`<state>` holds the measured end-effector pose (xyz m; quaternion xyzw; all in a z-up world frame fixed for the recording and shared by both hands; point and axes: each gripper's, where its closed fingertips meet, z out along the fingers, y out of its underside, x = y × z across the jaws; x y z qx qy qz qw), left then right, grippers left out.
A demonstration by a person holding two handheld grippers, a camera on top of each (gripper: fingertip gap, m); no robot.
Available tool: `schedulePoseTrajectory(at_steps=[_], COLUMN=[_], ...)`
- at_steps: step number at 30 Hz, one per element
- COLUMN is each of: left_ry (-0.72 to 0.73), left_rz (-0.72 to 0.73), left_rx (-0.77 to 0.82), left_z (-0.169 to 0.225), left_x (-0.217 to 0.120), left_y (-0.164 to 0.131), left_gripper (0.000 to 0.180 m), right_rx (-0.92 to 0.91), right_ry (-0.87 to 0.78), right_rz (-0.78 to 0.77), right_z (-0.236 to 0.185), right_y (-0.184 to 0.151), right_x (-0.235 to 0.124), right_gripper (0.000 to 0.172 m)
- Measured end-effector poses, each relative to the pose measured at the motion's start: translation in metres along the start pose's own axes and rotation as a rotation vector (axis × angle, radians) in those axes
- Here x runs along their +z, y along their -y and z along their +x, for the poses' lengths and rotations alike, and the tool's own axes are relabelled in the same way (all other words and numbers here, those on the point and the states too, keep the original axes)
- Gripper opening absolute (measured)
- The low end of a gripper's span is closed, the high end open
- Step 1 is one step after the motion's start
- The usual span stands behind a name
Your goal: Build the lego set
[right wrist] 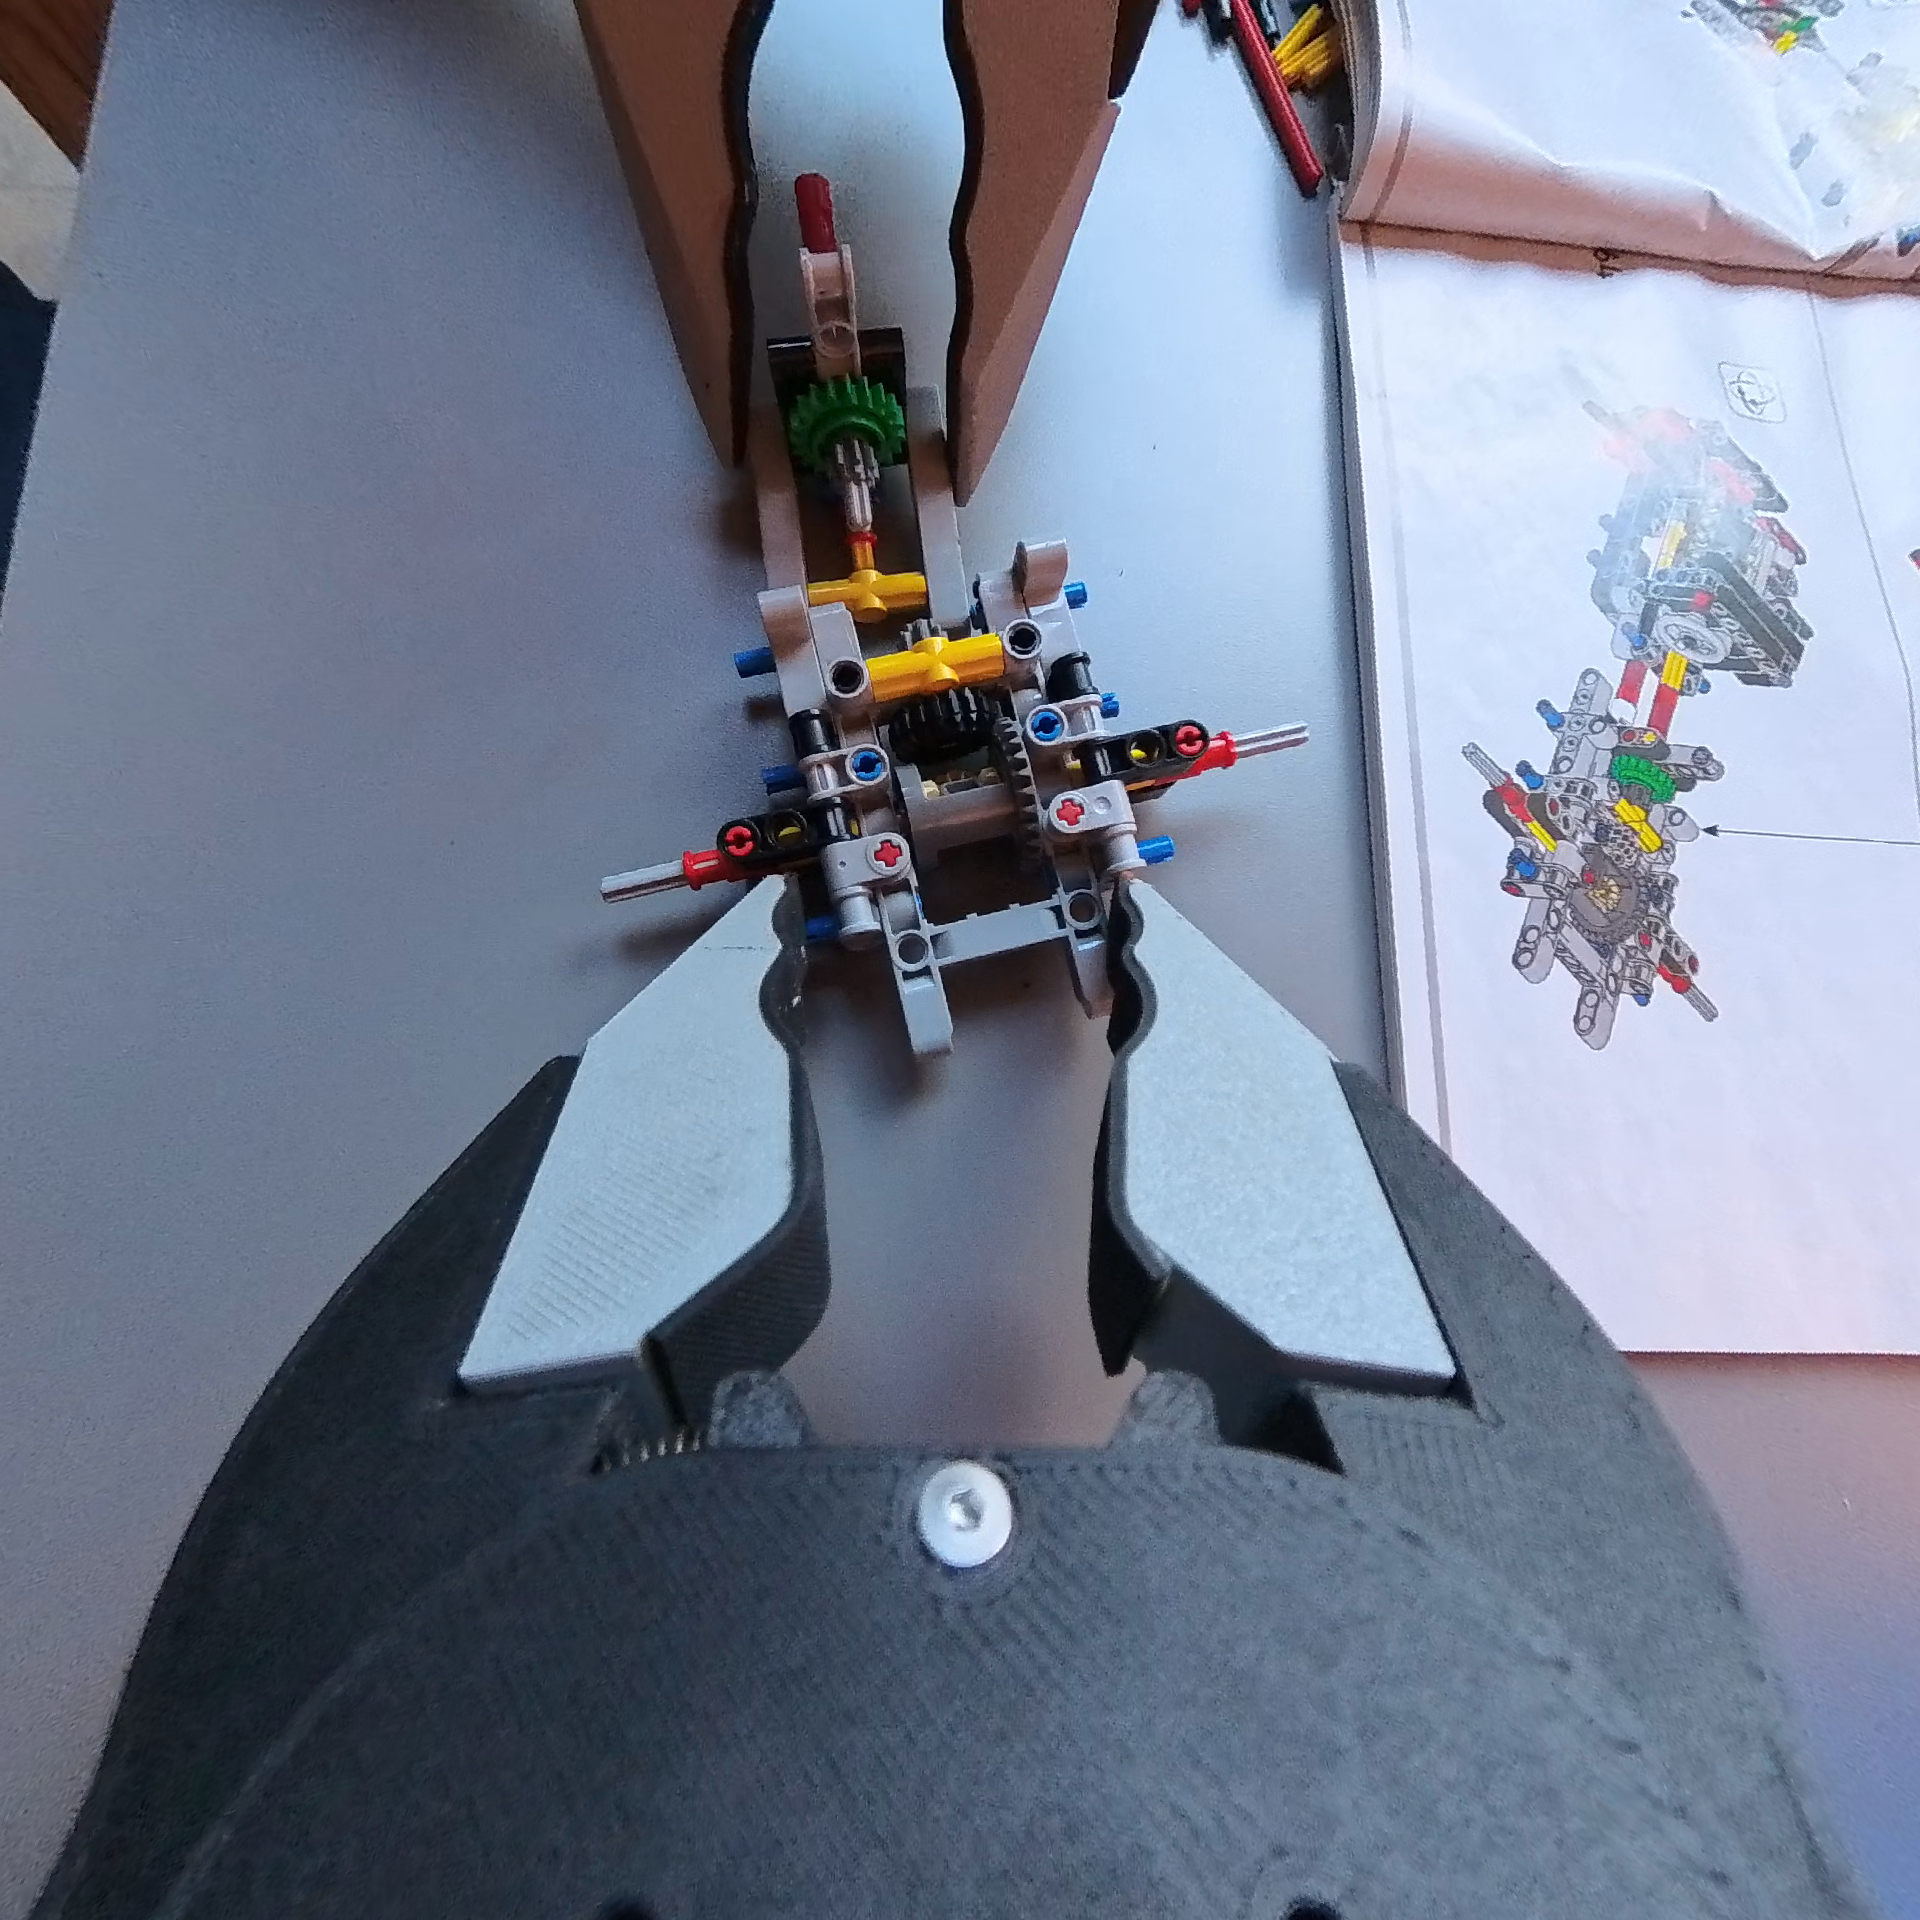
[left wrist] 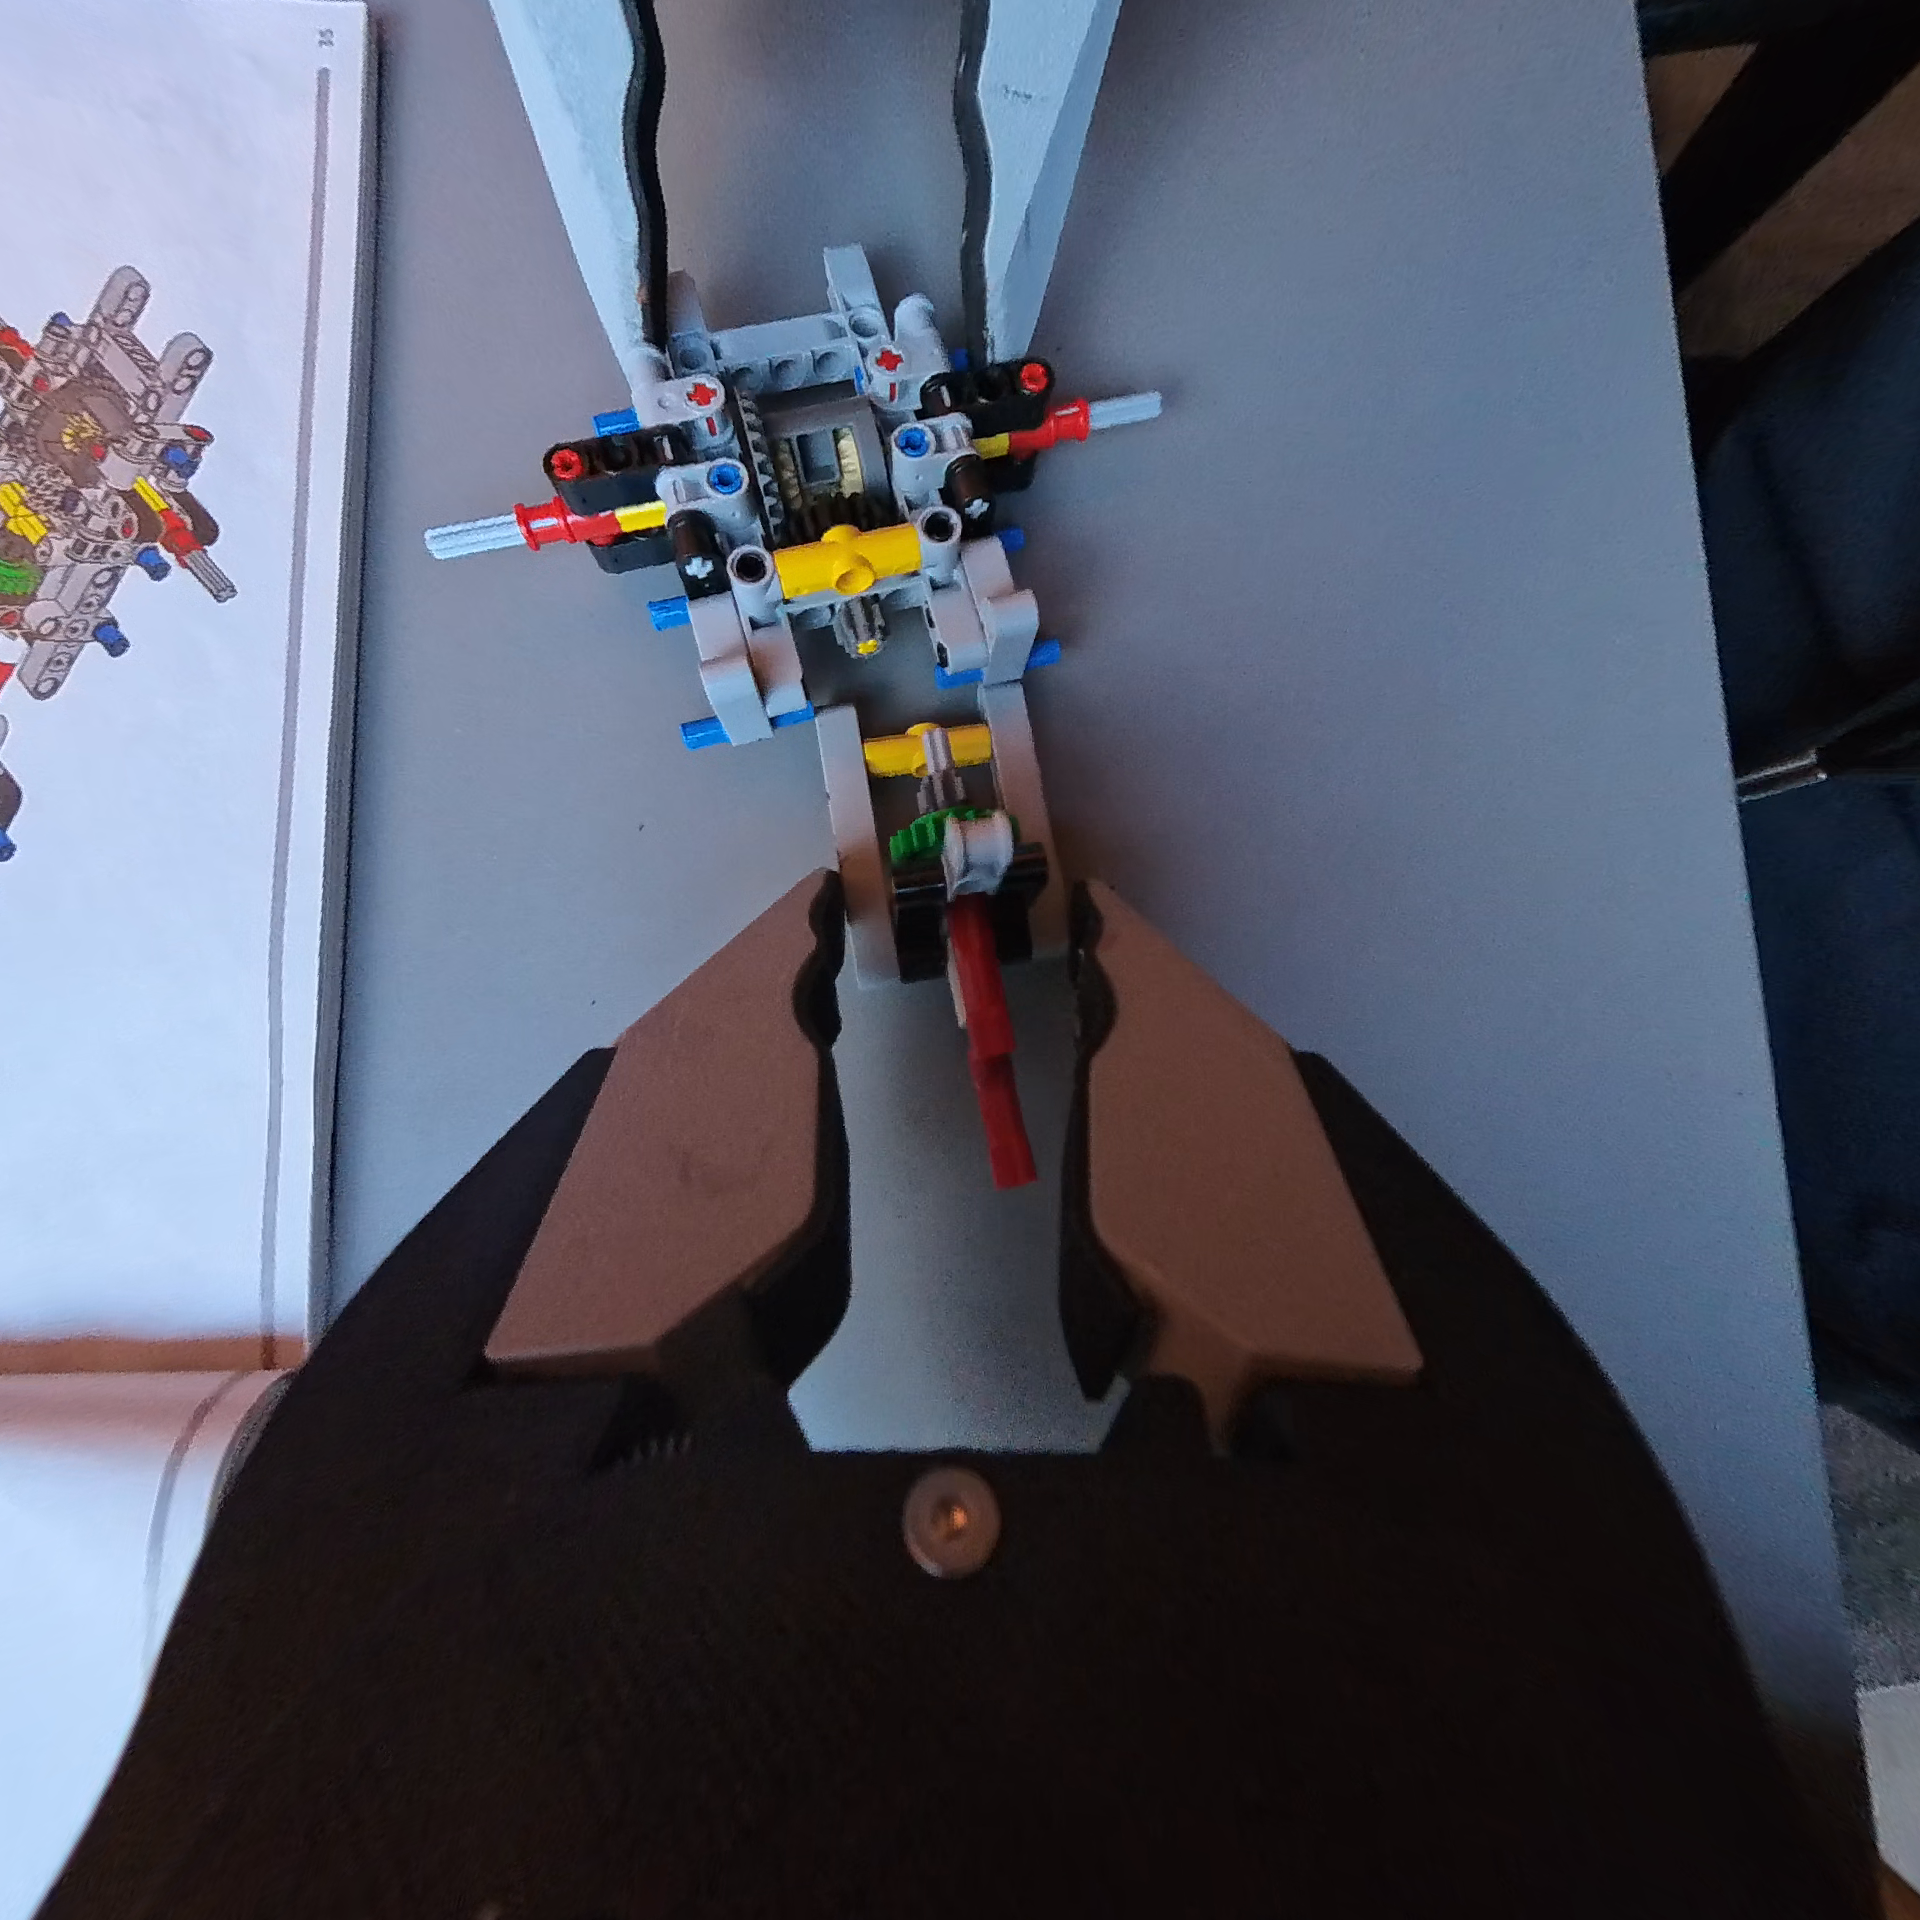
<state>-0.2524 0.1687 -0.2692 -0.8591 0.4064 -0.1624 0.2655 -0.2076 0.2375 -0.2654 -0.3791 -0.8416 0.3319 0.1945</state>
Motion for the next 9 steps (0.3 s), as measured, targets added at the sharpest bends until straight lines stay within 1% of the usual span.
schedulePoseTrajectory(at_steps=[9], left_ry=[0.007], left_rz=[0.083], left_rx=[-0.044], left_z=[-0.0082], left_x=[-0.0033], left_y=[-0.0036], left_gripper=[0.039], right_rx=[0.005], right_ry=[-0.005], right_rz=[0.007], right_z=[0.0019], right_y=[-0.0018], right_x=[-0.0015], right_gripper=[0.055])
